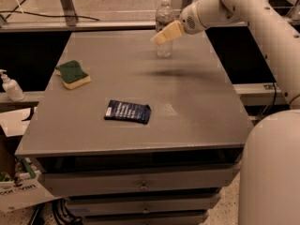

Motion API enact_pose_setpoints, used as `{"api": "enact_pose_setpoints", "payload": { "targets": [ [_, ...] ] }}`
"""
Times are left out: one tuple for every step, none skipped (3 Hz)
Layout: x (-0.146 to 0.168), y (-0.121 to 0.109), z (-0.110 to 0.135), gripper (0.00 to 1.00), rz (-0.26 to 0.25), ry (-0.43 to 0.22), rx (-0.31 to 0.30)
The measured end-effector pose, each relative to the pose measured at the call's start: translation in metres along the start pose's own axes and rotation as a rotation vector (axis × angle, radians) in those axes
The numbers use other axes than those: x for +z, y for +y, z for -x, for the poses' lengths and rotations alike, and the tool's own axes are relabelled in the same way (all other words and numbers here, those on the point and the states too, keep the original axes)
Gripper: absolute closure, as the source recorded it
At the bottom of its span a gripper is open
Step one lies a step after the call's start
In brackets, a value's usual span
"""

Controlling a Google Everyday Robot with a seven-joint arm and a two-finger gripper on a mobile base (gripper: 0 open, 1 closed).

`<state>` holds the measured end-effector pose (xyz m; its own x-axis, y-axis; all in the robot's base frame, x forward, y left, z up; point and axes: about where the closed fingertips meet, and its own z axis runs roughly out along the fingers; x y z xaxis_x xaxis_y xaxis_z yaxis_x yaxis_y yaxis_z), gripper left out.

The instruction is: Knock water bottle over

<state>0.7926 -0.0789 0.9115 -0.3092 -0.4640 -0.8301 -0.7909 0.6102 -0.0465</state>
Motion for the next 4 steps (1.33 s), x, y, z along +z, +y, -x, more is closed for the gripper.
{"api": "enact_pose_setpoints", "payload": {
  "targets": [
    [0.023,0.012,0.007,0.0,0.104,-0.071,0.063],
    [0.029,0.016,0.018,0.0,0.167,-0.134,0.092],
    [0.015,0.022,0.023,0.0,0.218,-0.185,0.102],
    [-0.005,0.029,0.019,0.0,0.257,-0.206,0.1]
  ]
}}
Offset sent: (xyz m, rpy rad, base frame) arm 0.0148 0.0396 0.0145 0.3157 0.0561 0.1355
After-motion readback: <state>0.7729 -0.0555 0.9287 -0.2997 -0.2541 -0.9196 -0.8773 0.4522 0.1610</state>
